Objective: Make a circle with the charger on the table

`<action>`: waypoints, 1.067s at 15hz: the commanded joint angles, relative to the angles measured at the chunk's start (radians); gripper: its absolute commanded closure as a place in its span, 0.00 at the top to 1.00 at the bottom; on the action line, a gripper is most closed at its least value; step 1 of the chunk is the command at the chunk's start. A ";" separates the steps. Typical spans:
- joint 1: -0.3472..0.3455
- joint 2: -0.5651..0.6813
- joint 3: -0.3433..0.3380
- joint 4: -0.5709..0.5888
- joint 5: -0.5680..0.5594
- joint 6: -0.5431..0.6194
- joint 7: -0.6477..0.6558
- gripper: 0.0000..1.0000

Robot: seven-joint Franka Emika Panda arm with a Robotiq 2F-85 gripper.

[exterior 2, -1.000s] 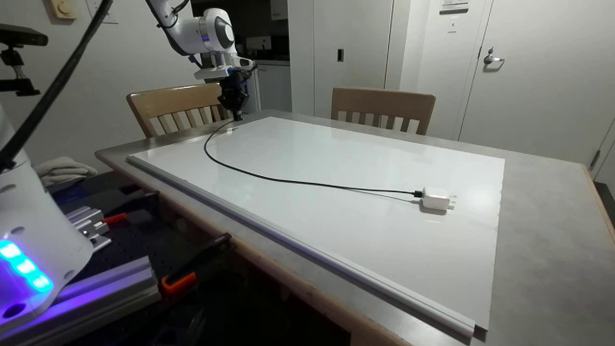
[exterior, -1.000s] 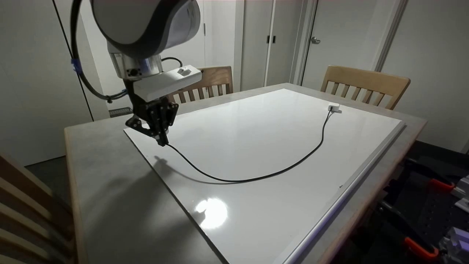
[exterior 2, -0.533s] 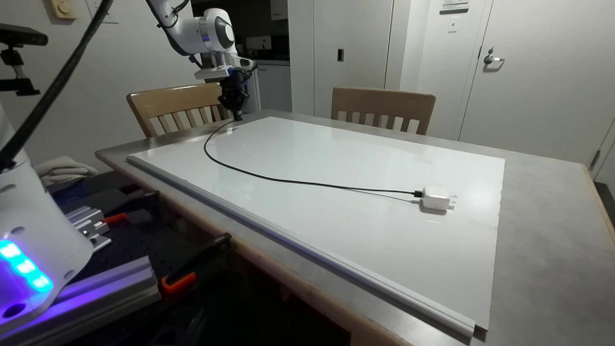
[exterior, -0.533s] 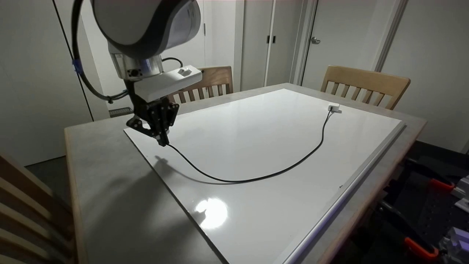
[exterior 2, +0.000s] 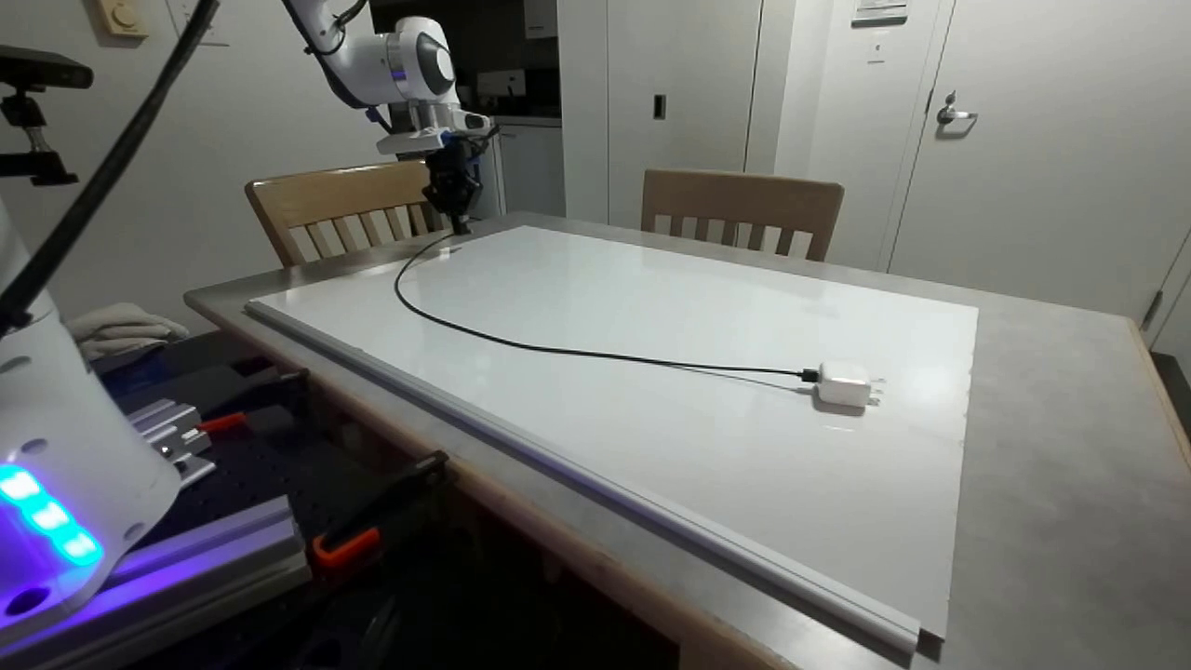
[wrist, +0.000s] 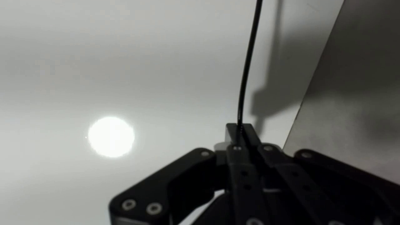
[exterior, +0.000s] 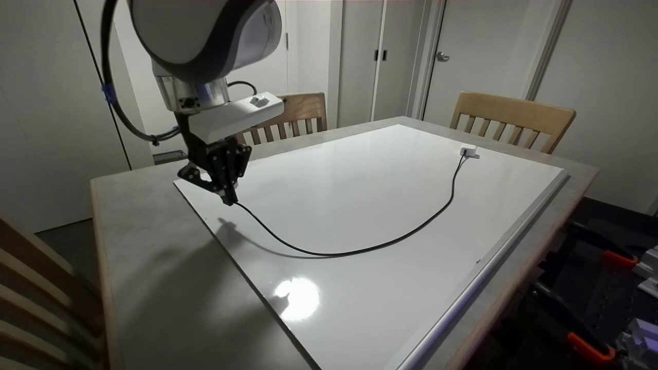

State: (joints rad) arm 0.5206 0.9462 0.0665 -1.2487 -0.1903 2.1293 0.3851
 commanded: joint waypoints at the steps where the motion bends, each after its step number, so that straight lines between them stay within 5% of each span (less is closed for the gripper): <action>1: -0.007 -0.025 -0.012 -0.044 0.007 -0.009 0.040 0.01; 14: -0.041 -0.179 -0.063 -0.369 0.101 -0.041 0.536 0.01; 15: -0.032 -0.098 -0.063 -0.244 0.059 -0.073 0.499 0.05; 16: -0.035 -0.113 -0.061 -0.270 0.065 -0.072 0.522 0.05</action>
State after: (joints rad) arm 0.4984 0.8293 -0.0111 -1.5265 -0.1115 2.0618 0.9004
